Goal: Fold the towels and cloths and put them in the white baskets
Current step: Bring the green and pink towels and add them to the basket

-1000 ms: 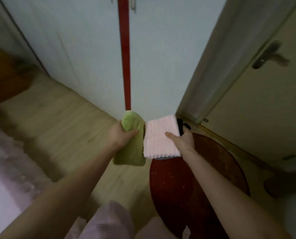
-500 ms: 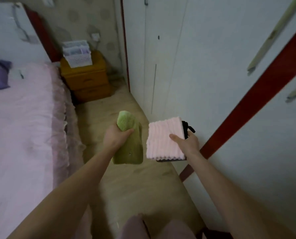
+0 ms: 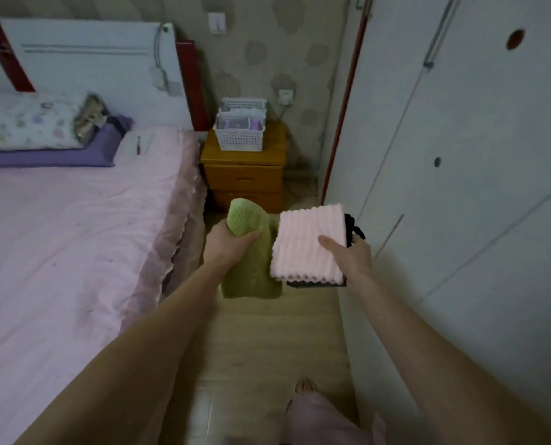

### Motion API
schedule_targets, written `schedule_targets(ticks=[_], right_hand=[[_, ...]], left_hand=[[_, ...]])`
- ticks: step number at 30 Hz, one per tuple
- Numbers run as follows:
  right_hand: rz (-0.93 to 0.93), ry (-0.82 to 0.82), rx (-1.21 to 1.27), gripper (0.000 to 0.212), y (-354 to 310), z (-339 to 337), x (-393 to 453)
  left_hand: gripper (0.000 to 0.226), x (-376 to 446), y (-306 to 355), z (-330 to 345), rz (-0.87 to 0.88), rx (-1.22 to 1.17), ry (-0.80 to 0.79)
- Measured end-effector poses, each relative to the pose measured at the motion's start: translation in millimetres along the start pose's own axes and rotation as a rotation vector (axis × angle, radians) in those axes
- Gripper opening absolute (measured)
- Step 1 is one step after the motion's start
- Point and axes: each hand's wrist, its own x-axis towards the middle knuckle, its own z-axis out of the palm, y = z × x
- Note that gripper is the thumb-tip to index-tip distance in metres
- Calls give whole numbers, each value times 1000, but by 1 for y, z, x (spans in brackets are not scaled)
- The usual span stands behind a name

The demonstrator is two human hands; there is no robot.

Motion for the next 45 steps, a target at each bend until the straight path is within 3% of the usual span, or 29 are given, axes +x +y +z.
schedule_targets(ticks=[8, 16, 26, 36, 40, 42, 45], right_hand=[[-1, -165, -116, 89, -82, 81, 197], [8, -149, -82, 71, -137, 186, 367], [108, -61, -71, 69, -210, 299, 549], [114, -67, -100, 69, -265, 415, 750], [126, 1, -59, 73, -289, 441, 814], [169, 34, -8, 74, -291, 449, 832], [163, 119, 72, 72, -288, 459, 856]], left_hand=[[63, 165, 31, -4, -156, -87, 176], [61, 376, 59, -12, -146, -72, 175], [63, 614, 108, -50, -111, 38, 158], [56, 809, 122, -62, -306, 48, 212], [51, 889, 136, -53, -359, 45, 165], [61, 925, 132, -37, -369, 96, 130], [60, 965, 151, -4, -354, 87, -33]])
